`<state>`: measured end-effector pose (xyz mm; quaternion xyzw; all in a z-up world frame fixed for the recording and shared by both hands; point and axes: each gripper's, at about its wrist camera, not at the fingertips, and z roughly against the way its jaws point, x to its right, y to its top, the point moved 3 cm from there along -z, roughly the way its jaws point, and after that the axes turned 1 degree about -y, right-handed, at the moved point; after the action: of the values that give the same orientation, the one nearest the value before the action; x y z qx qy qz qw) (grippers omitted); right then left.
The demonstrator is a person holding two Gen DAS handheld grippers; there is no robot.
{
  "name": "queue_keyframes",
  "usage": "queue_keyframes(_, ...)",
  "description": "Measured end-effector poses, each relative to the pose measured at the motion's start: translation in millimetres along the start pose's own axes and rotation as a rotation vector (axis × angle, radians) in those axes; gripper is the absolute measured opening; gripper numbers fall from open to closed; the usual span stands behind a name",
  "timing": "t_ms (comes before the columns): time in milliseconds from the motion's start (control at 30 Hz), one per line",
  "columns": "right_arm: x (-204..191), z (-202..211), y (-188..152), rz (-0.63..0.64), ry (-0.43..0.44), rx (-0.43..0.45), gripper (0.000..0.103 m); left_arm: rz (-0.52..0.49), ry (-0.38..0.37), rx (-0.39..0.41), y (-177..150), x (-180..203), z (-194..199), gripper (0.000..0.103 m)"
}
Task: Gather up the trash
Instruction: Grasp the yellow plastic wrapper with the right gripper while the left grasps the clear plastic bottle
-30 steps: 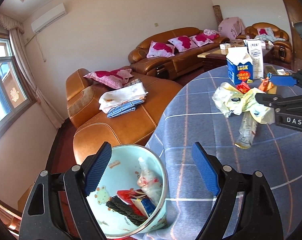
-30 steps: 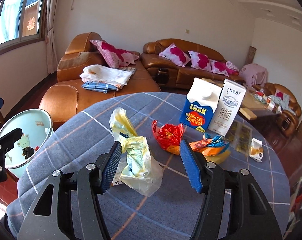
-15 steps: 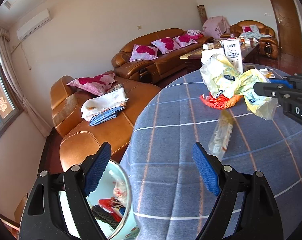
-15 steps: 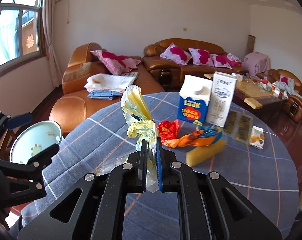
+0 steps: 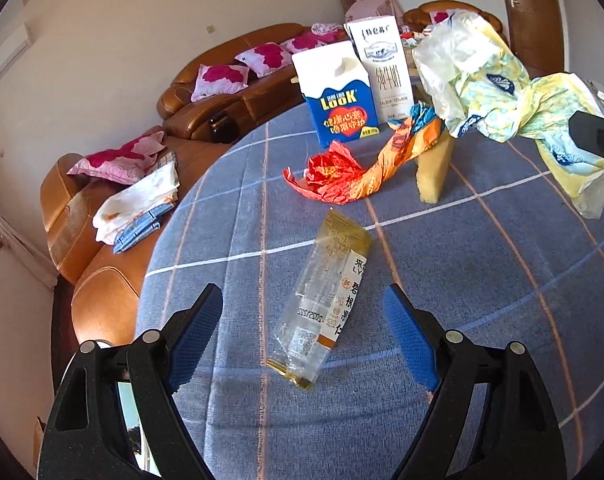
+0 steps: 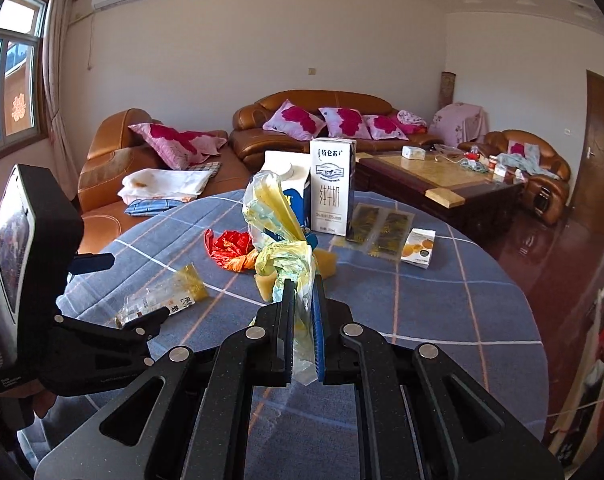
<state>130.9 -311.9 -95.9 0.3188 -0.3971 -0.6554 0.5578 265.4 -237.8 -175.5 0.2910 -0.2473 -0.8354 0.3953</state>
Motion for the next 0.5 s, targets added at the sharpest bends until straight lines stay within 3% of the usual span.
queue_keyframes(100,3,-2,-1,-0.006,0.004,0.002,0.009,0.017,-0.038,-0.041,-2,1,-11,0.074)
queue_keyframes(200,4,-2,-1,-0.01,0.011,0.002,0.009,0.005,-0.07,-0.059,-5,4,-14,0.048)
queue_keyframes(233,3,-3,-2,-0.009,0.012,0.0,0.009,-0.002,-0.083,-0.066,-6,5,-15,0.031)
queue_keyframes(333,2,-4,-3,-0.011,0.013,-0.002,0.009,-0.001,-0.087,-0.059,-8,4,-11,0.027)
queue_keyframes(467,1,-5,-2,-0.013,0.013,0.003,0.009,0.048,-0.082,-0.012,-8,-9,10,0.005)
queue_keyframes(500,-1,-5,-2,-0.011,0.014,0.006,0.009,0.058,-0.074,0.002,-9,-14,16,0.004)
